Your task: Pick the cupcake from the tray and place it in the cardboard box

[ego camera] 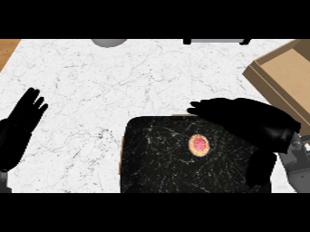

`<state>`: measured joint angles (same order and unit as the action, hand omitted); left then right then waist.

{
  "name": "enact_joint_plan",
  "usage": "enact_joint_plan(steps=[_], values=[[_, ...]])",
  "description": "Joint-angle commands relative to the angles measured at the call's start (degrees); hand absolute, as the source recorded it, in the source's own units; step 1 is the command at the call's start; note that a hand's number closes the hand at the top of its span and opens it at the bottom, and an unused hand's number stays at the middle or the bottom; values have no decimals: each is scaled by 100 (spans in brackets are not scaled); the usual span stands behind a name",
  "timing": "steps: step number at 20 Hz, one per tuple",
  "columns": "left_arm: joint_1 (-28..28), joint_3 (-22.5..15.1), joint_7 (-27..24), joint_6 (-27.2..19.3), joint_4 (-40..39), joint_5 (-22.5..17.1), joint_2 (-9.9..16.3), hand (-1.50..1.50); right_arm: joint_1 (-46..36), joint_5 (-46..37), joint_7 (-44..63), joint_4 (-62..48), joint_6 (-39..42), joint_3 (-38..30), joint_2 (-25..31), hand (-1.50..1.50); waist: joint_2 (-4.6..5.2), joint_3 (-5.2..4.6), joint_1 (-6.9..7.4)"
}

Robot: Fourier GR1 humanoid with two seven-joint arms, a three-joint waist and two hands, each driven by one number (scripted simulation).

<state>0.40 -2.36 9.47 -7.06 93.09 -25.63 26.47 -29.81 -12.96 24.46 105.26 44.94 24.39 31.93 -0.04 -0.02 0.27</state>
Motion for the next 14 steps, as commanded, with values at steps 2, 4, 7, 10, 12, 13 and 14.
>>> enact_joint_plan(steps=[2, 4, 7, 10, 12, 13, 14], values=[[-231, 104, -241, 212, -115, 243, -221, 0, 317, -569, -786, -237, 289, -274, 108, -150, 7, 3, -1], [209, 270, 349, 94, 149, 218, -58, 0, 326, -896, -638, -297, 112, -31, -352, -150, 8, 4, -6], [-85, 399, 205, 309, 68, 236, -287, 0, 458, -1050, -695, -126, 260, -205, -577, -150, 3, 2, -4], [342, 312, -178, 478, -643, 425, -539, 0, 548, -1268, -680, -38, 153, -78, -849, -150, 8, 0, -34], [34, 428, 284, 408, -35, 472, -428, 0, 517, -1374, -802, 68, 301, -273, -901, -150, 1, 2, -12], [-285, 598, 334, 573, 275, 283, -309, 0, 524, -1412, -695, 202, 348, -246, -942, -150, -3, 2, 2], [-307, 394, 328, 349, 520, 475, -527, 0, 289, -1784, -1384, -628, 41, -222, -891, -150, 6, 4, 29]])
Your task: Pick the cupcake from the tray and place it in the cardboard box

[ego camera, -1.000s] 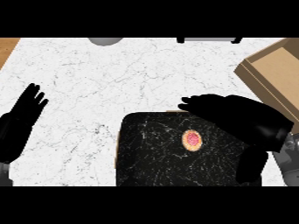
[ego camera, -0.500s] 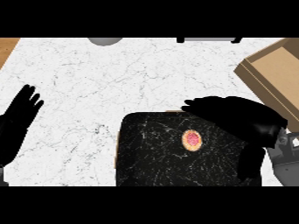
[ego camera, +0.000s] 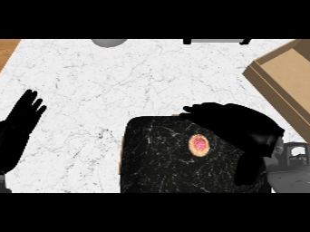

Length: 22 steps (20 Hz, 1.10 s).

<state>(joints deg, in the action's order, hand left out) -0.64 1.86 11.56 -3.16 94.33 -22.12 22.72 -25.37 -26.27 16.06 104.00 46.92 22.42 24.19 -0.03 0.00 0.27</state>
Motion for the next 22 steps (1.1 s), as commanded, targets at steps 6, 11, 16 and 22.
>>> enact_joint_plan(steps=[6, 11, 16, 22], values=[[358, 312, 149, 178, -310, 199, -234, 0, 189, -638, 36, 321, 454, -41, -380, -150, -2, -1, -36], [83, 212, 355, 108, 362, 408, -353, 0, 107, -1261, -111, -234, 270, 279, -642, -150, -2, 1, 9], [138, 634, 349, 480, 41, 214, -268, 0, 101, -1483, 67, -162, 544, 117, -867, -150, -2, -1, -6], [-27, 682, 443, 549, 274, 387, -437, 0, 365, -1994, -240, -198, 386, 184, -911, -150, -3, 0, -9]])
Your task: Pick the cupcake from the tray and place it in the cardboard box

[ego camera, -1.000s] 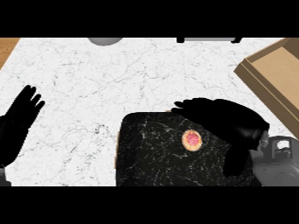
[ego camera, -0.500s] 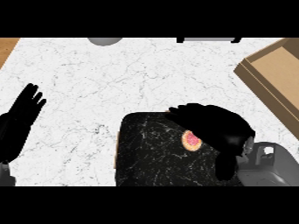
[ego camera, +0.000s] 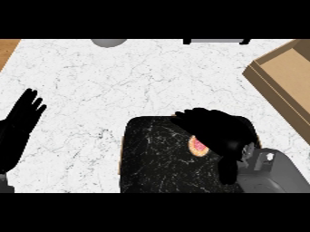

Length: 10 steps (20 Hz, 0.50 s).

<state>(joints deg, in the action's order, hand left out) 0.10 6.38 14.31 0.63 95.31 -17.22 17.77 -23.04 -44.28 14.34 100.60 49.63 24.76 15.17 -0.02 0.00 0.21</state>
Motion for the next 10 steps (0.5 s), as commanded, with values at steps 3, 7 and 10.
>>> enact_joint_plan(steps=[3, 7, 10], values=[[498, 283, -99, 166, -531, 66, -7, 0, -11, -544, -216, -449, -222, 185, -256, -150, 5, 0, -5], [177, 93, 220, -7, 68, 238, -257, 0, 163, -606, -478, -287, 81, 57, -55, -150, -1, 1, -5], [-277, -17, -48, 73, 242, 407, -459, 0, -21, -815, -607, -788, -128, 42, -226, -150, 1, 1, 18]])
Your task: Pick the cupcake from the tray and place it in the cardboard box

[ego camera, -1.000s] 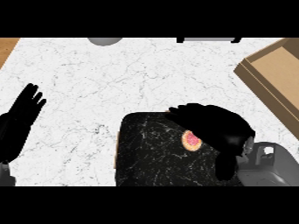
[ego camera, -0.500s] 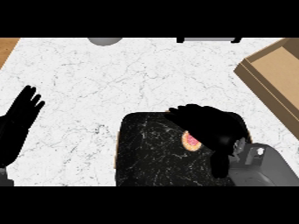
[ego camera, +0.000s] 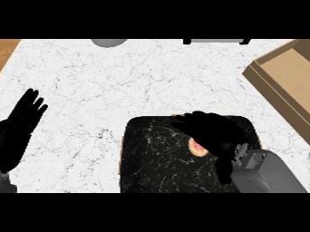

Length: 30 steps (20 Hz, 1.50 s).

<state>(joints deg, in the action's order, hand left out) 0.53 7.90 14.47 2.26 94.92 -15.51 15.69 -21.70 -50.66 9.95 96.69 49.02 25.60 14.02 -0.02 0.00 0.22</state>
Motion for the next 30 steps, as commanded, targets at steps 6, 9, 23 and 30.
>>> enact_joint_plan(steps=[6, 9, 23, 30], values=[[74, 88, -264, 183, -392, 268, -186, 0, -36, -568, -190, -506, -126, 37, -352, -150, 3, -1, -4], [127, 110, 157, 56, 68, 194, -180, 0, -308, -730, -671, -1306, -630, -94, -224, -150, 9, 1, 13], [279, 63, 575, 83, 234, 388, -340, 0, -32, -1161, -1426, -946, -932, -25, -363, 150, 0, 0, -10], [95, 289, 203, 258, 121, 267, -354, 0, -35, -1231, -1319, -1722, -1629, -1044, -175, 150, 12, 4, -8]])
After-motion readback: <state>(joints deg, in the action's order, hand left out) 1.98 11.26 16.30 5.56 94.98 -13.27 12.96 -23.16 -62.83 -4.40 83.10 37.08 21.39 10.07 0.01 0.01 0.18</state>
